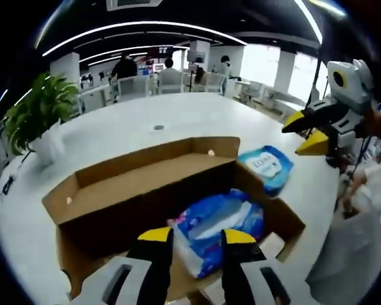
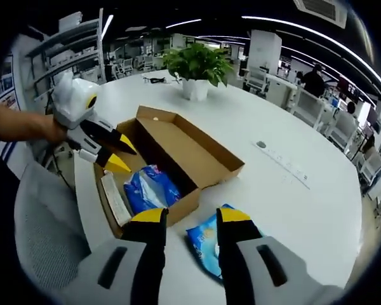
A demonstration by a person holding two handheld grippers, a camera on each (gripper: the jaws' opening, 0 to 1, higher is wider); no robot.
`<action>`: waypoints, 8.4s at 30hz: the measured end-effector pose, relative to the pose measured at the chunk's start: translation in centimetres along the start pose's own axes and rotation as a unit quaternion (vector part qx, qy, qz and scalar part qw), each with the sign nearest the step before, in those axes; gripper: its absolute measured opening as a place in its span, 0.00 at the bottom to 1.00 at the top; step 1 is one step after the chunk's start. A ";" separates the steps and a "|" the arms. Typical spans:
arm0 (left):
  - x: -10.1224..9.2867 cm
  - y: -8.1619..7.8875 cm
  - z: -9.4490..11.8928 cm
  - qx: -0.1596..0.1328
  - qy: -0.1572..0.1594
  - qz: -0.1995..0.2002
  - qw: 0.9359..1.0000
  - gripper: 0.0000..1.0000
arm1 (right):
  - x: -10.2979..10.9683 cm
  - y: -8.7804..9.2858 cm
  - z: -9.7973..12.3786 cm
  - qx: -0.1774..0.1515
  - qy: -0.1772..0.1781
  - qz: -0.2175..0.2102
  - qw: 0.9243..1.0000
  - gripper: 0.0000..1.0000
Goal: Operate the shoe box by opening the lid, removing the specified soft item, and placing it in the target area until the item is outside and the box remains undamaged.
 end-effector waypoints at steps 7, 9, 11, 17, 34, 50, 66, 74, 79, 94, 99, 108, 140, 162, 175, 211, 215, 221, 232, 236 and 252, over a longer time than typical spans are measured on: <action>1.0 0.4 -1.4 0.002 -0.007 0.026 1.000 0.28 | 1.0 -0.3 -1.9 0.000 -0.018 0.027 0.999 0.26; 0.6 0.5 -1.7 0.006 -0.009 0.026 1.000 0.27 | 1.3 -0.4 -2.2 0.000 -0.023 0.031 0.999 0.25; 0.9 0.8 -2.1 0.009 -0.011 0.026 1.000 0.27 | 1.7 -0.5 -2.8 0.000 -0.029 0.036 0.999 0.24; 1.9 1.4 -2.8 0.024 -0.026 0.027 0.999 0.25 | 2.7 -0.9 -4.3 0.002 -0.043 0.050 0.998 0.23; 2.1 1.4 -3.6 0.033 -0.016 0.031 0.999 0.00 | 5.3 -0.6 -8.2 0.029 -0.052 0.086 0.995 0.20; 2.1 0.4 -2.2 -0.007 -0.003 0.076 0.997 0.00 | 6.4 0.6 -10.7 0.055 -0.052 0.118 0.990 0.08; 1.4 -0.8 0.3 -0.027 0.001 0.079 0.997 0.00 | 6.3 -1.3 -9.2 0.027 -0.045 0.123 0.991 0.00; 1.1 -2.1 1.7 -0.038 -0.004 0.067 0.997 0.00 | 6.3 -2.8 -8.4 0.010 -0.045 0.126 0.991 0.00; 0.9 -3.0 2.9 -0.045 -0.006 0.059 0.997 0.00 | 6.0 -3.9 -7.6 0.002 -0.046 0.127 0.991 0.00; -0.5 -5.2 5.2 -0.061 0.002 0.045 0.997 0.00 | 5.0 -6.5 -4.6 -0.017 -0.046 0.144 0.988 0.00; -1.8 -6.8 5.9 -0.069 0.005 0.030 0.997 0.00 | 3.9 -7.3 -3.3 -0.022 -0.043 0.146 0.988 0.00; -3.9 -9.2 5.6 -0.075 0.021 0.012 0.997 0.00 | 1.5 -8.2 -1.0 -0.028 -0.033 0.147 0.988 0.00; -10.7 -13.6 -2.4 -0.060 0.099 -0.007 0.993 0.00 | -7.4 -3.1 4.1 0.008 0.010 0.147 0.989 0.00; -14.2 -15.1 -8.5 -0.034 0.154 -0.015 0.987 0.00 | -12.8 2.0 4.9 0.037 0.026 0.145 0.988 0.00; -16.0 -15.7 -11.6 -0.015 0.178 -0.022 0.984 0.00 | -15.4 4.4 5.4 0.052 0.030 0.145 0.988 0.00; -19.6 -16.3 -22.4 0.053 0.242 -0.048 0.968 0.00 | -21.7 12.0 5.3 0.093 0.038 0.165 0.981 0.00; -19.9 -16.1 -23.4 0.061 0.249 -0.051 0.965 0.00 | -22.1 13.0 5.1 0.097 0.040 0.167 0.980 0.00; -20.3 -15.5 -24.8 0.069 0.254 -0.054 0.963 0.00 | -22.5 14.4 4.7 0.102 0.047 0.173 0.979 0.00; -19.9 -14.3 -27.4 0.091 0.257 -0.060 0.960 0.00 | -22.7 16.6 3.1 0.112 0.056 0.192 0.973 0.00; -19.6 -13.9 -28.0 0.098 0.256 -0.061 0.960 0.00 | -22.8 17.2 2.5 0.116 0.054 0.196 0.972 0.00; -19.2 -12.9 -28.8 0.118 0.253 -0.082 0.957 0.00 | -22.4 18.4 1.4 0.124 0.046 0.198 0.971 0.00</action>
Point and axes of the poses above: the point that each gripper's makers call its tool centre point, and the gripper's own axes: z roughly backward along the fingers, x roughly to its left, y roughly out of its underside, the point moved 7 cm from there along z, roughly backward along the fingers, and after that the axes turned 14 degrees about y, right-handed, at the moved point
